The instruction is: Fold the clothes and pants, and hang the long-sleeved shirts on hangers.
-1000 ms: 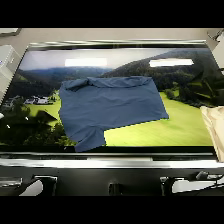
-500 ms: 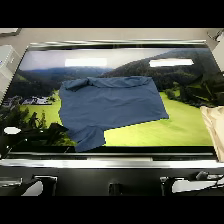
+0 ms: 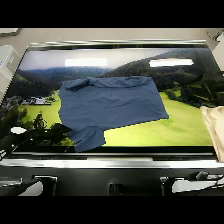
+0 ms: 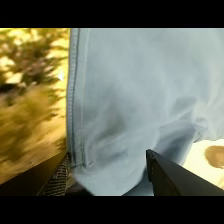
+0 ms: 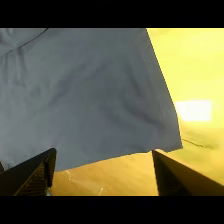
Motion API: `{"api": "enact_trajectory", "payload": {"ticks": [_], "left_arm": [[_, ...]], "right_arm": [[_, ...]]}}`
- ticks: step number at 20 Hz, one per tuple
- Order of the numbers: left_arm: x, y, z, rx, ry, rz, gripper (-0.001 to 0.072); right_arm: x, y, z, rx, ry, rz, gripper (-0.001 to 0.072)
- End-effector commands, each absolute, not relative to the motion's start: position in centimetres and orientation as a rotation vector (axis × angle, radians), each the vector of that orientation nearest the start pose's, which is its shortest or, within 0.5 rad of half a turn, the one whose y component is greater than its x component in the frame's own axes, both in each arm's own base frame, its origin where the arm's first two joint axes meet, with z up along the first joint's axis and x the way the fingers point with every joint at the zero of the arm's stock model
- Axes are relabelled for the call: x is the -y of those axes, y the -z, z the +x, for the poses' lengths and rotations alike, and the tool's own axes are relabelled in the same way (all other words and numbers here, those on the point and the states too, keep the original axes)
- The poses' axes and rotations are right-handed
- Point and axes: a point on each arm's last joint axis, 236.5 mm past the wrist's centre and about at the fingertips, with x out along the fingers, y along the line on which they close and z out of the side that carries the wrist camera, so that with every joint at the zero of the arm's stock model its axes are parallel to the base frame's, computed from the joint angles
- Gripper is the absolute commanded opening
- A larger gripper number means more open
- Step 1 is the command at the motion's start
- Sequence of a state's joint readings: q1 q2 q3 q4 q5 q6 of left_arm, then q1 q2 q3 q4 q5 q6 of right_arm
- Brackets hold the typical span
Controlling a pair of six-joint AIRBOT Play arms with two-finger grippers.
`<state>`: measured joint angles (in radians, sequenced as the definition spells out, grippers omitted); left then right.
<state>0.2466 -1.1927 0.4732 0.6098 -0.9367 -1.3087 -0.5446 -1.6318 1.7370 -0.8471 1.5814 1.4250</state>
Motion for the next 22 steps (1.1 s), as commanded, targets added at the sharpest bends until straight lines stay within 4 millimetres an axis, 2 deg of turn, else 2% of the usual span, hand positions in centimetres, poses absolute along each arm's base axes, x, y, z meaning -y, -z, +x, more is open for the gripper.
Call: {"api": "enact_trajectory", "payload": {"ticks": [1, 4, 5, 7, 9, 11, 14, 15, 16, 17, 19, 22], "left_arm": [[9.2, 10.3, 28.8, -1.331, 0.103, -1.029, 0.0537], [11.0, 10.8, 28.1, -1.373, 0.141, -0.987, 0.0516], [11.4, 10.9, 28.0, -1.38, 0.149, -0.976, 0.0411], [11.6, 10.9, 28.0, -1.38, 0.152, -0.968, 0.0021], [11.6, 10.9, 28.0, -1.381, 0.153, -0.969, 0.0017], [11.6, 10.9, 28.0, -1.383, 0.153, -0.971, 0.0018], [11.6, 10.9, 27.9, -1.385, 0.147, -0.978, 0.0018], [11.7, 10.9, 27.9, -1.385, 0.148, -0.979, 0.0018], [11.6, 10.9, 28.0, -1.385, 0.147, -0.979, 0.0018], [11.6, 10.9, 28.0, -1.385, 0.147, -0.979, 0.0018], [11.6, 10.9, 28.0, -1.385, 0.147, -0.978, 0.0018], [11.6, 10.9, 28.0, -1.385, 0.147, -0.979, 0.0018]], "right_arm": [[8.6, -9.8, 44.4, -1.153, -0.23, 0.741, 0.0659], [8.5, -9.7, 44.6, -1.149, -0.232, 0.728, 0.0659], [8.2, -9.6, 44.8, -1.146, -0.241, 0.713, 0.0659], [8.0, -8.6, 45.2, -1.159, -0.233, 0.673, 0.0658], [7.7, -6.5, 45.3, -1.208, -0.216, 0.642, 0.0656], [7.4, -4.0, 45.0, -1.274, -0.226, 0.675, 0.0561], [6.8, 0.9, 43.0, -1.447, -0.244, 0.747, 0.0563], [6.6, 2.4, 42.3, -1.492, -0.246, 0.767, 0.0567], [6.3, 3.8, 41.8, -1.53, -0.25, 0.791, 0.0653], [6.0, 5.0, 41.3, -1.56, -0.25, 0.811, 0.0686], [5.6, 7.1, 40.3, -1.603, -0.251, 0.839, 0.0679], [5.4, 8.9, 39.5, -1.624, -0.23, 0.851, 0.0678]]}}
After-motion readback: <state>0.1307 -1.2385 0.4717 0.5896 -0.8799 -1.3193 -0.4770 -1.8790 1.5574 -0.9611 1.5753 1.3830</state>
